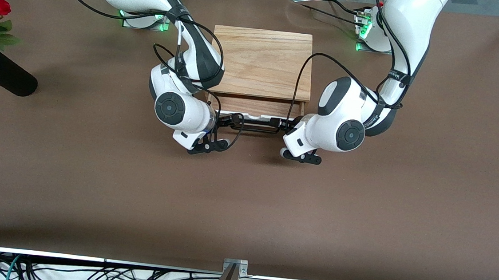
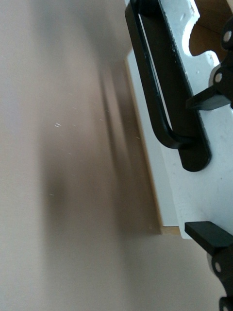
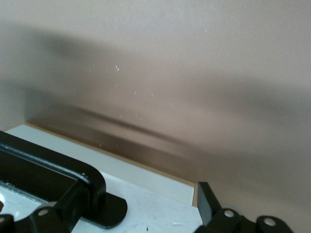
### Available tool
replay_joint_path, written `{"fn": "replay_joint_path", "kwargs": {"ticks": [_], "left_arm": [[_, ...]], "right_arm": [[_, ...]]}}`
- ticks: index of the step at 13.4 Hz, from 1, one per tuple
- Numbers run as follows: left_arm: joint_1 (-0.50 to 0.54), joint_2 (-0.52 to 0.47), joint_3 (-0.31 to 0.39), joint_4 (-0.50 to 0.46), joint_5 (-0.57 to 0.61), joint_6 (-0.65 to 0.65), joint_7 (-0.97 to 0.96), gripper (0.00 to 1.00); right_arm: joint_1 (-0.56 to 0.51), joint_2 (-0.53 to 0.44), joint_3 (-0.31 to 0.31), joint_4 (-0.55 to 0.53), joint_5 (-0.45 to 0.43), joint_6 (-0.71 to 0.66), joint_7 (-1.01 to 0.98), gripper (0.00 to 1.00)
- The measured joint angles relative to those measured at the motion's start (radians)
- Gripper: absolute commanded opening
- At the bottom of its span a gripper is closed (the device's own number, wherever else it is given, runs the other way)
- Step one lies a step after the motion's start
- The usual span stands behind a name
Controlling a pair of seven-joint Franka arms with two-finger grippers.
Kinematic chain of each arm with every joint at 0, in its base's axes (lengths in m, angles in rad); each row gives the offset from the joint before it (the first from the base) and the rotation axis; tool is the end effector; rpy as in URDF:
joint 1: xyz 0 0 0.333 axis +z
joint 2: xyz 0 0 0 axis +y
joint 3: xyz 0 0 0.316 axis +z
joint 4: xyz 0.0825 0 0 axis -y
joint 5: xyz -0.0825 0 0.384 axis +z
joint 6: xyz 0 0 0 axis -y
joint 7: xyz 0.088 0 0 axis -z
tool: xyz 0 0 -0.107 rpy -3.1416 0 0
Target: Close drawer with both arms simultaneously
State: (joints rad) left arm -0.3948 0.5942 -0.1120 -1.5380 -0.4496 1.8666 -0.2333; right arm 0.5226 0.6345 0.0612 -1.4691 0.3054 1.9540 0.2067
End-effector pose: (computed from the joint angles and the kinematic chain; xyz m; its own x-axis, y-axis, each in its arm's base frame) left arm 0.5798 -0.3479 0.2983 0.9142 -0.1361 -0.3818 0.0045 -0.9385 0.3453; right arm 0.5764 0.3962 0.2997 0.9416 0.2518 -0.2237 0.1934 -0.9479 -0.2530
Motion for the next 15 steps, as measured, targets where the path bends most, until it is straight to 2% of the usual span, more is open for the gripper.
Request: {"fn": "replay_joint_path", "kwargs": {"ticks": [8,15], "left_arm": [[0.002,0.000,-0.006,-0.015,0.000,-0.164,-0.017,1.00],[0.006,-0.003,-0.009,-0.031,0.000,-0.185,-0.018,1.00]], "right_arm": [[0.003,-0.007,0.023,0.000,0.005,-0.148,0.000,1.00],[-0.001,-0.008,0.016,0.009,0.035,-0.246,0.003,1.00]]}}
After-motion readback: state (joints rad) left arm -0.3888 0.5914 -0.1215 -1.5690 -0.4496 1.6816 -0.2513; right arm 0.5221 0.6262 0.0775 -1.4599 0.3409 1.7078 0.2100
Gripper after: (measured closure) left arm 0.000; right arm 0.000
